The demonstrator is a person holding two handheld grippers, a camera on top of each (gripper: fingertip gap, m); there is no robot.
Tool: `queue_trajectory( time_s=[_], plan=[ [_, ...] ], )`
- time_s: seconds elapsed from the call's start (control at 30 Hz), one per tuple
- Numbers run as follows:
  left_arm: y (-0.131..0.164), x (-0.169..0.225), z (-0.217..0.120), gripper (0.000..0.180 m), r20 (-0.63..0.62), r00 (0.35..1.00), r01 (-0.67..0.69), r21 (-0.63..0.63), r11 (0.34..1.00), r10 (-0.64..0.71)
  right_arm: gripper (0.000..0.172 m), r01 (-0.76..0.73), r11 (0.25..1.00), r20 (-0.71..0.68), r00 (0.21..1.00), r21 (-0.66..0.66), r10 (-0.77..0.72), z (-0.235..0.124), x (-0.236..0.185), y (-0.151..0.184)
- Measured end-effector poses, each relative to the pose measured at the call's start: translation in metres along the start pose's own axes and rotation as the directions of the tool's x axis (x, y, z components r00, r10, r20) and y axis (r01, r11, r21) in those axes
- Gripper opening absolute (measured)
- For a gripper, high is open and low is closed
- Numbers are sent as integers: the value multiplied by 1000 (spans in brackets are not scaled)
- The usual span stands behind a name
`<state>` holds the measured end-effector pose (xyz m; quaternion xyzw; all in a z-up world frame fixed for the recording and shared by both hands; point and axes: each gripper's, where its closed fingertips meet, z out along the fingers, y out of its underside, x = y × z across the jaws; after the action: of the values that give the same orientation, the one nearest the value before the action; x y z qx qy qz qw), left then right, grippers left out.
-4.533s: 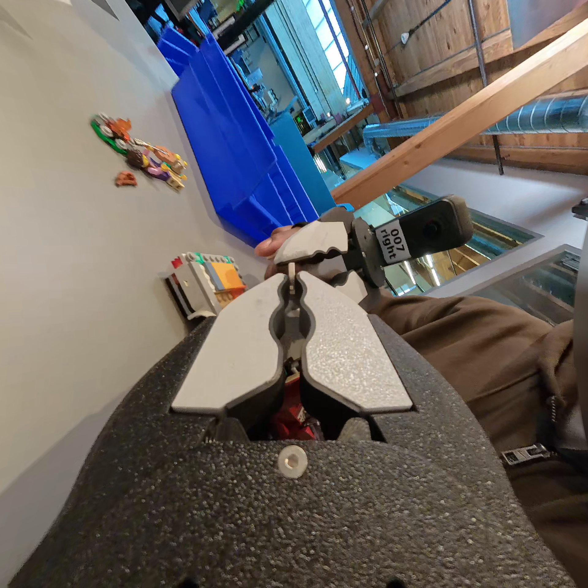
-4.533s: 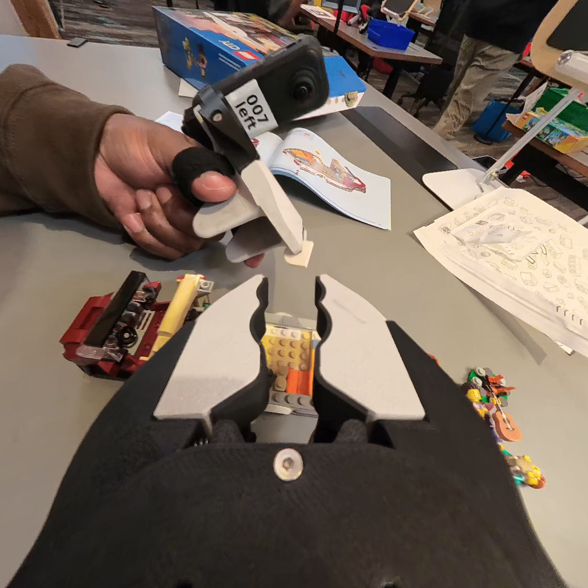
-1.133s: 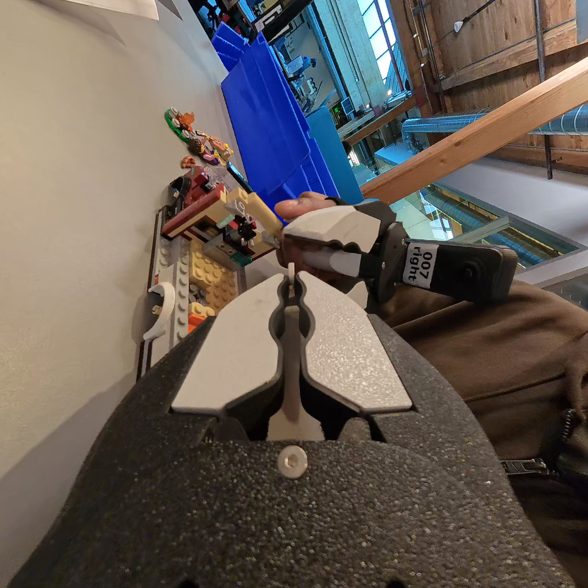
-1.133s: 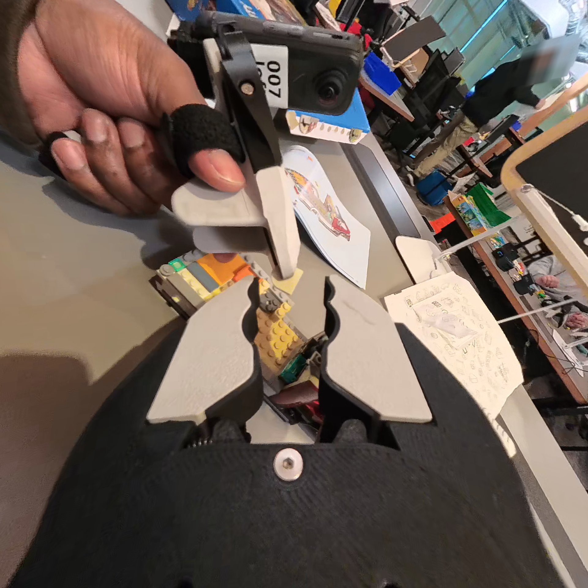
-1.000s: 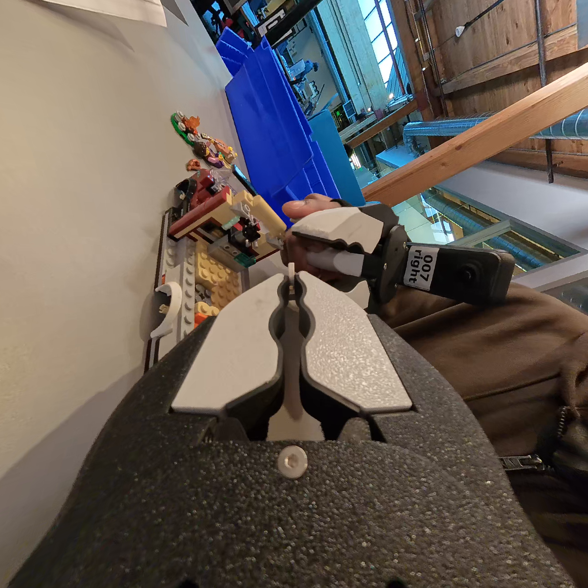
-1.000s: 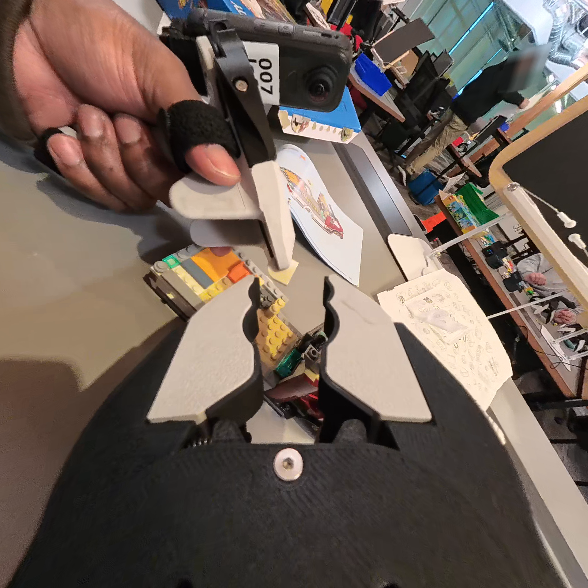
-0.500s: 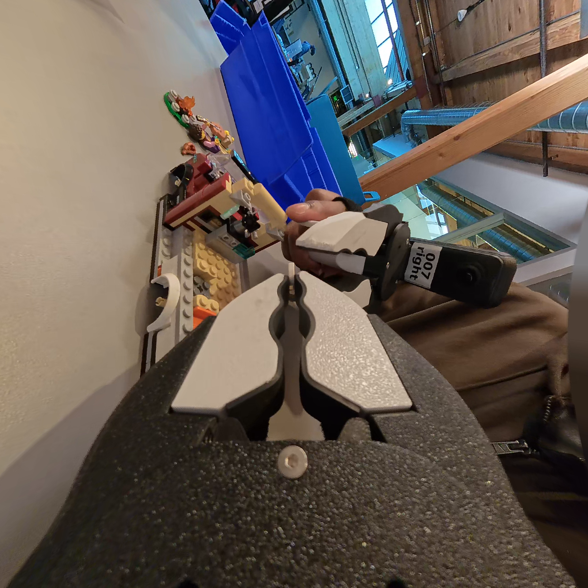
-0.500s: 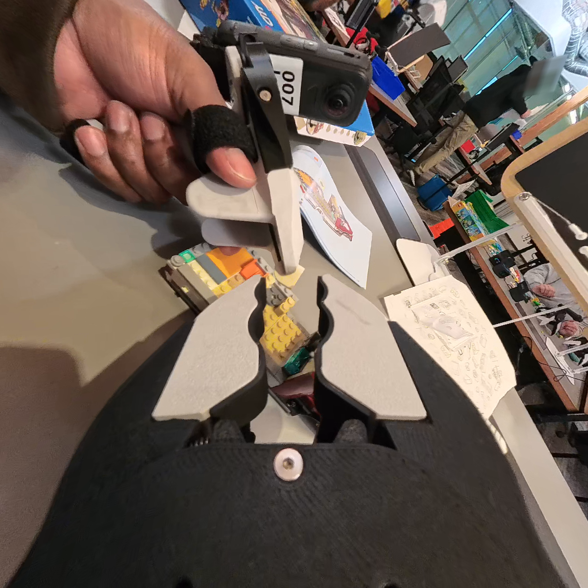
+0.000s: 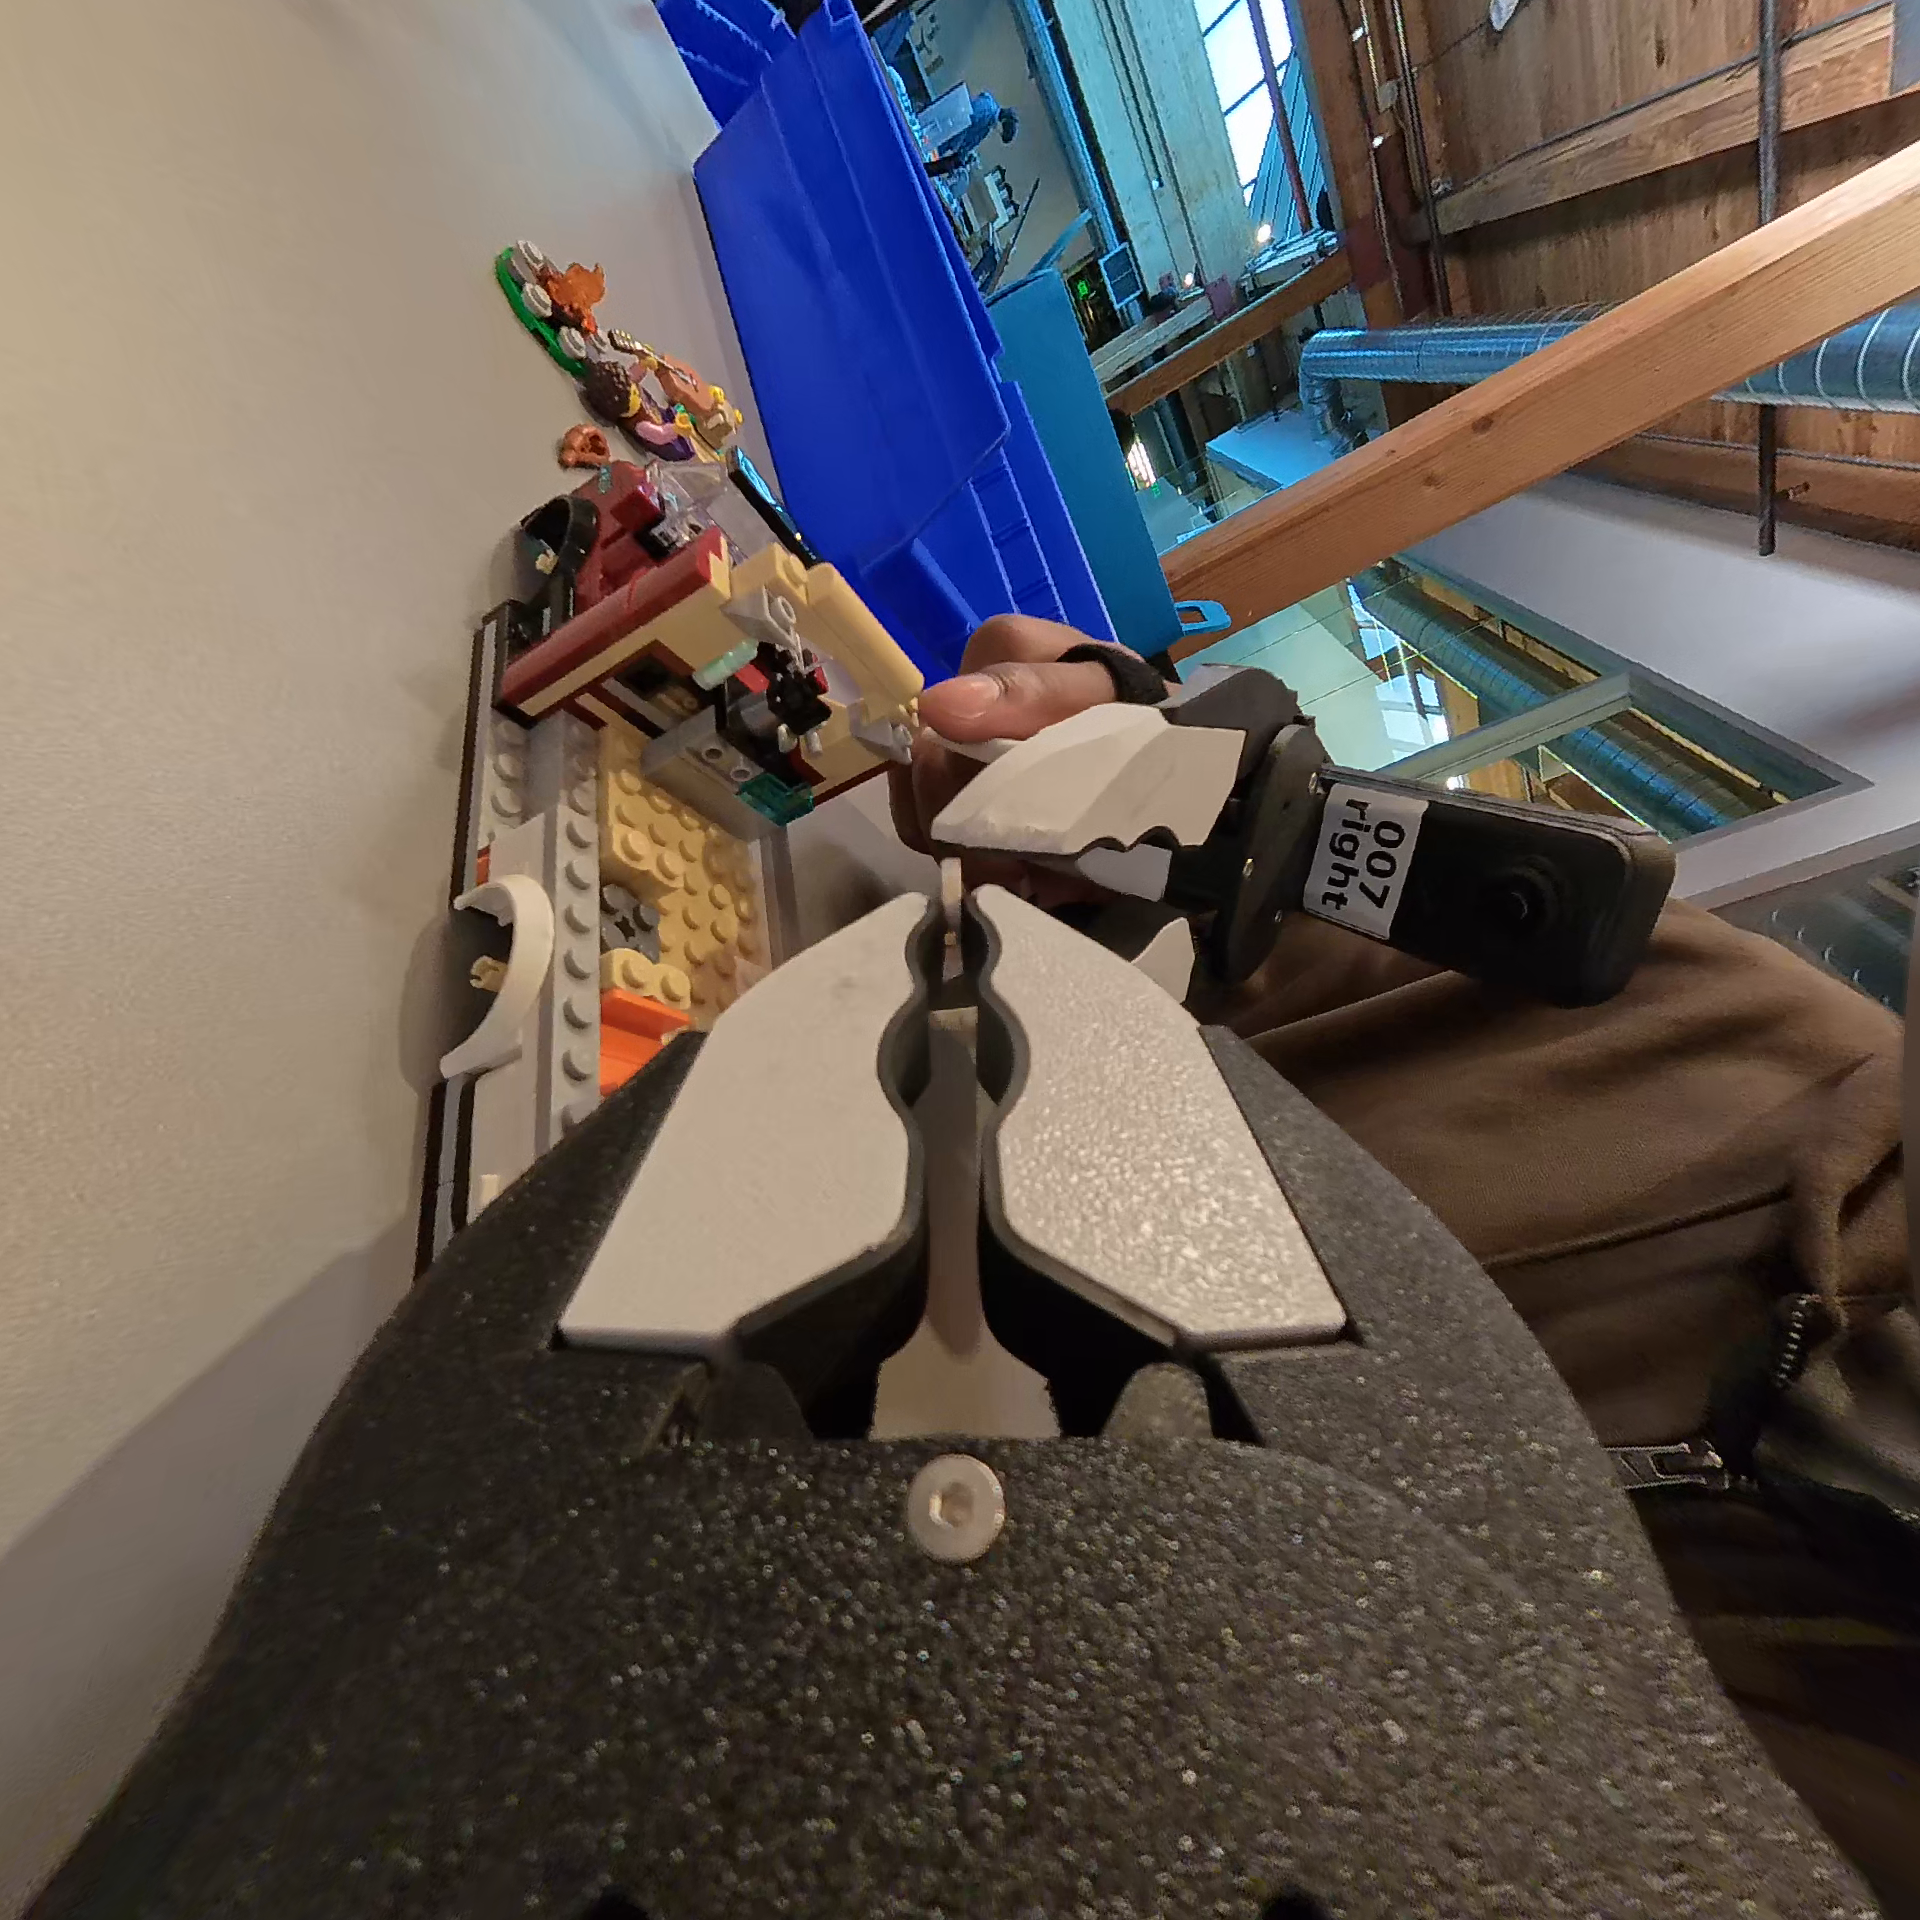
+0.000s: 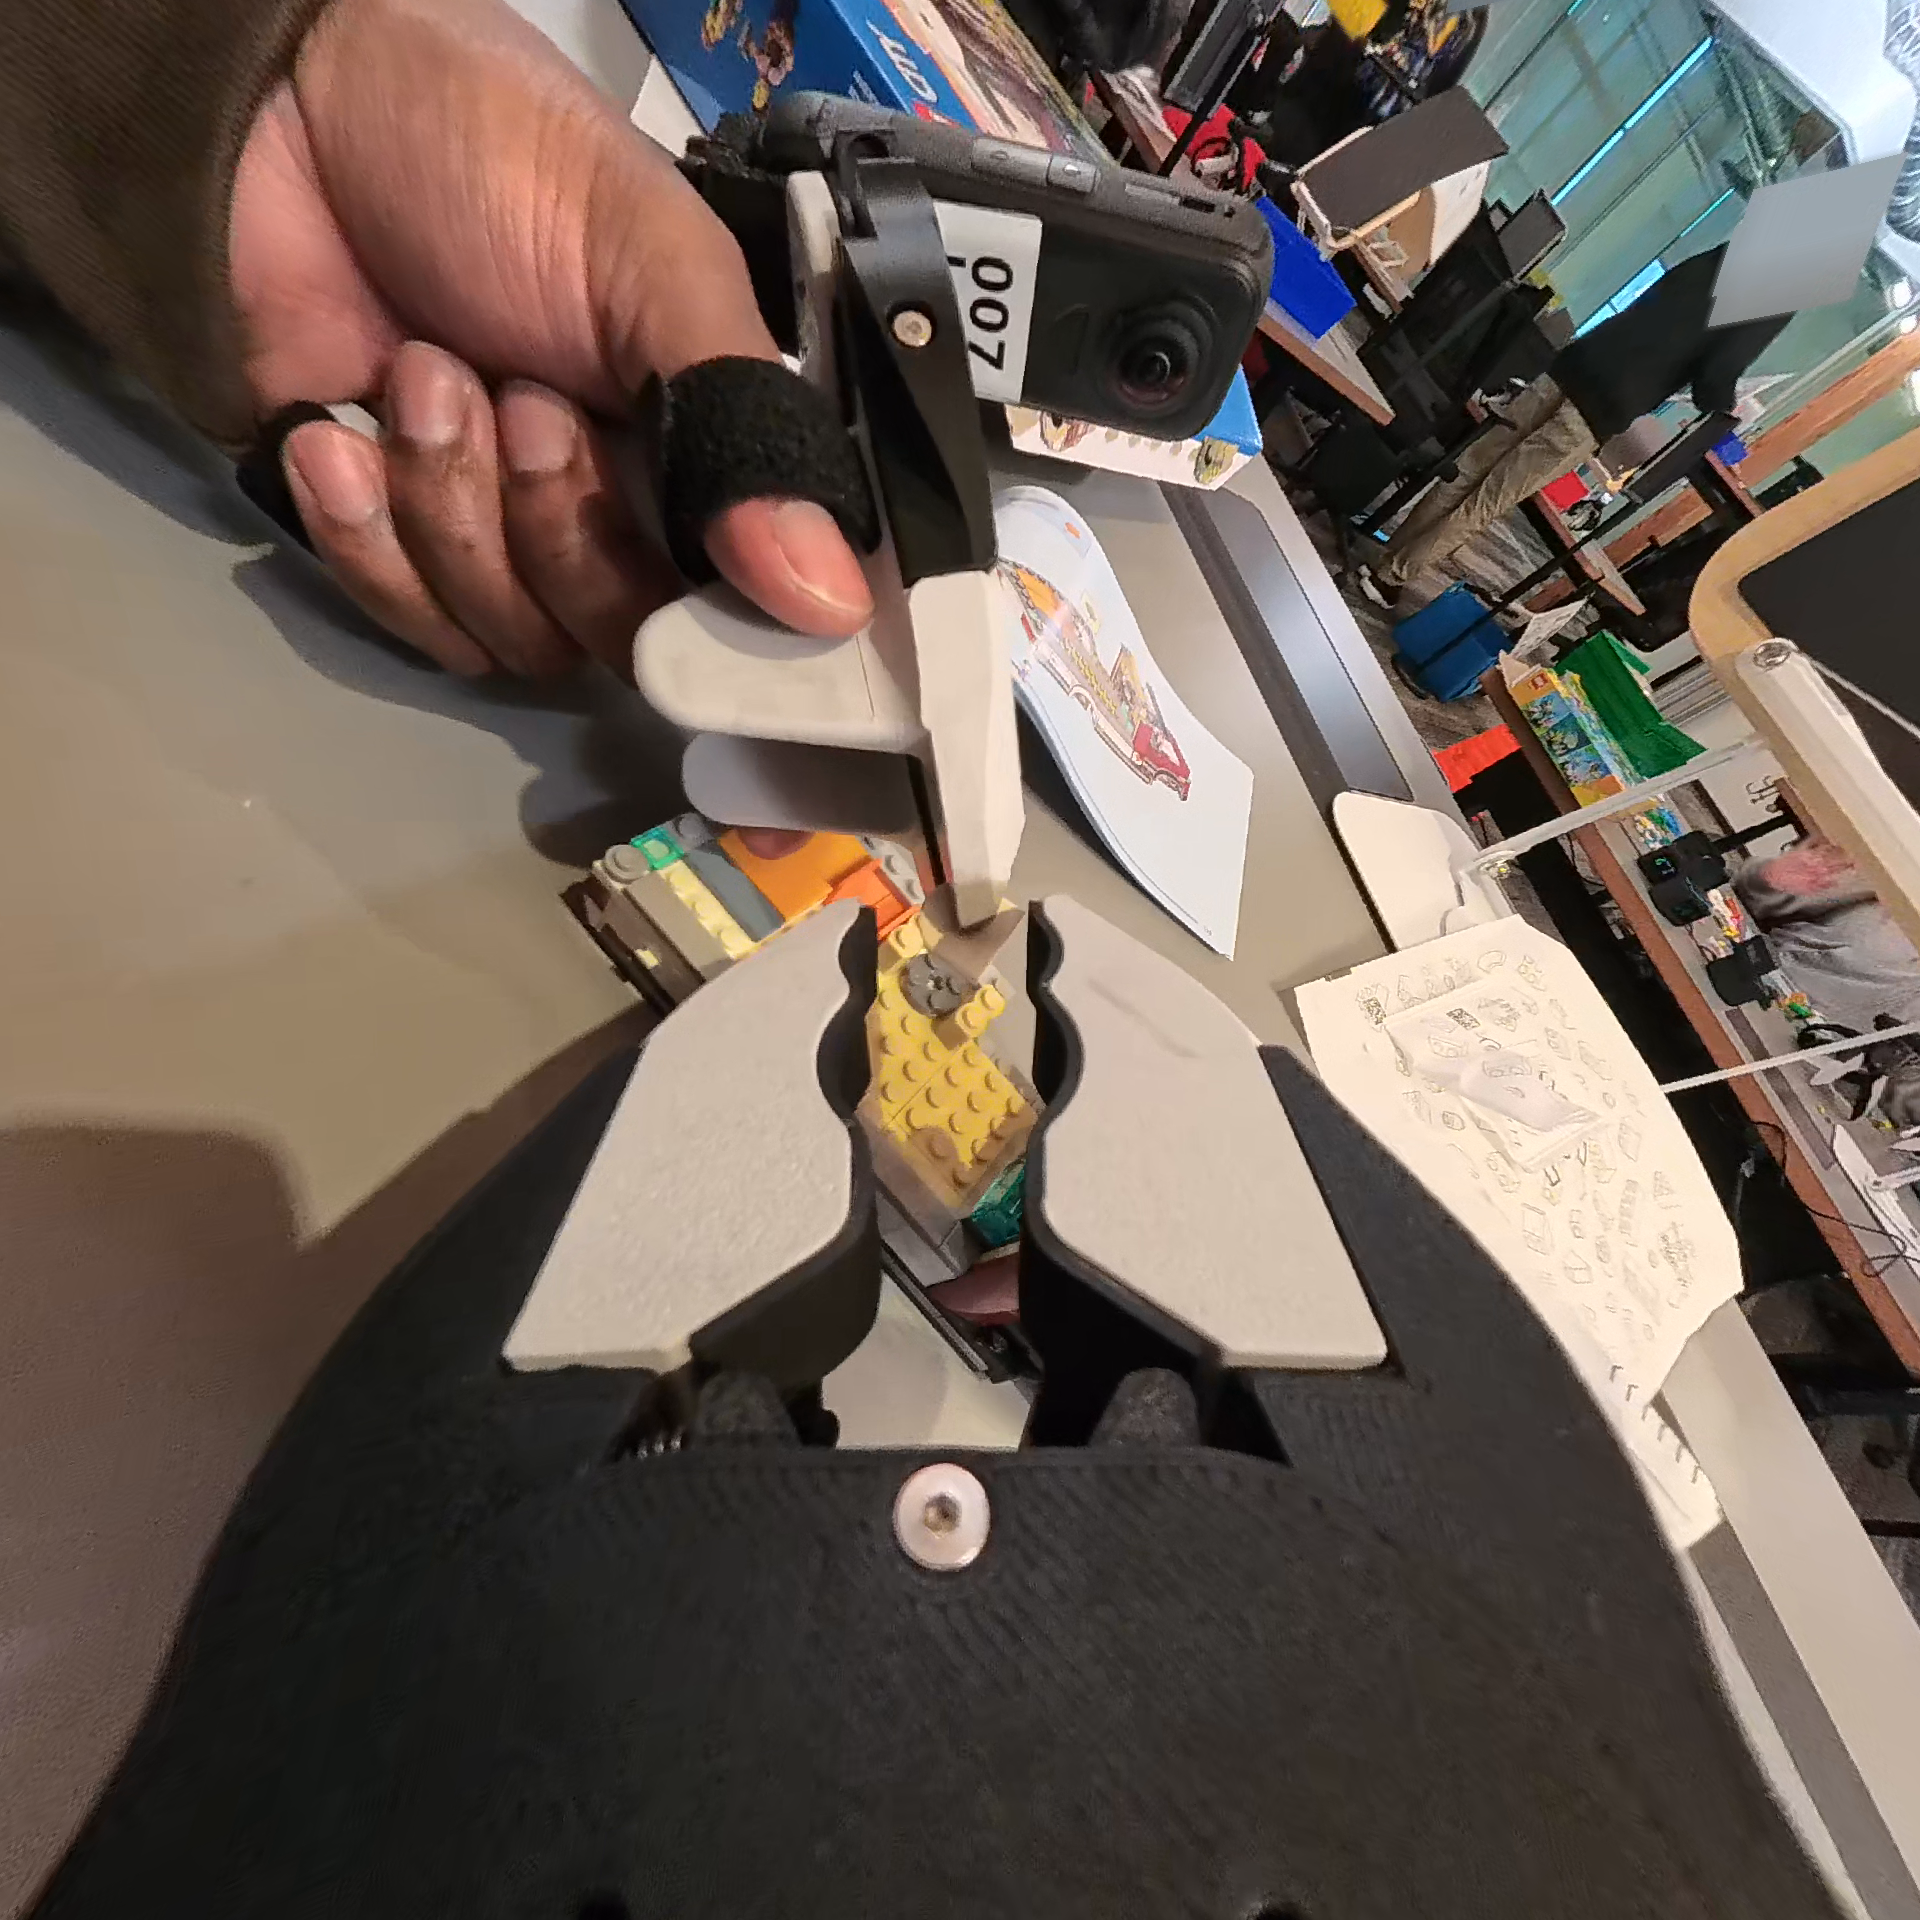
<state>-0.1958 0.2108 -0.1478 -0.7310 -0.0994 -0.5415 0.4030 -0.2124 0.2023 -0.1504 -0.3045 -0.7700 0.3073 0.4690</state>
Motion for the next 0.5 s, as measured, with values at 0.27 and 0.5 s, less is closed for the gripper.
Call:
queue_trajectory(
  time_s=[0.27, 0.5],
  plan=[
    [5, 0, 3, 3, -8, 1000, 2, -26, 1000, -3, 23, -33, 999, 15, 999, 11, 33, 0, -1, 1],
    [5, 1, 2, 3, -18, 1000, 8, -28, 1000, -9, 20, -76, 997, 20, 997, 30, 75, 1, -1, -1]
  ],
)
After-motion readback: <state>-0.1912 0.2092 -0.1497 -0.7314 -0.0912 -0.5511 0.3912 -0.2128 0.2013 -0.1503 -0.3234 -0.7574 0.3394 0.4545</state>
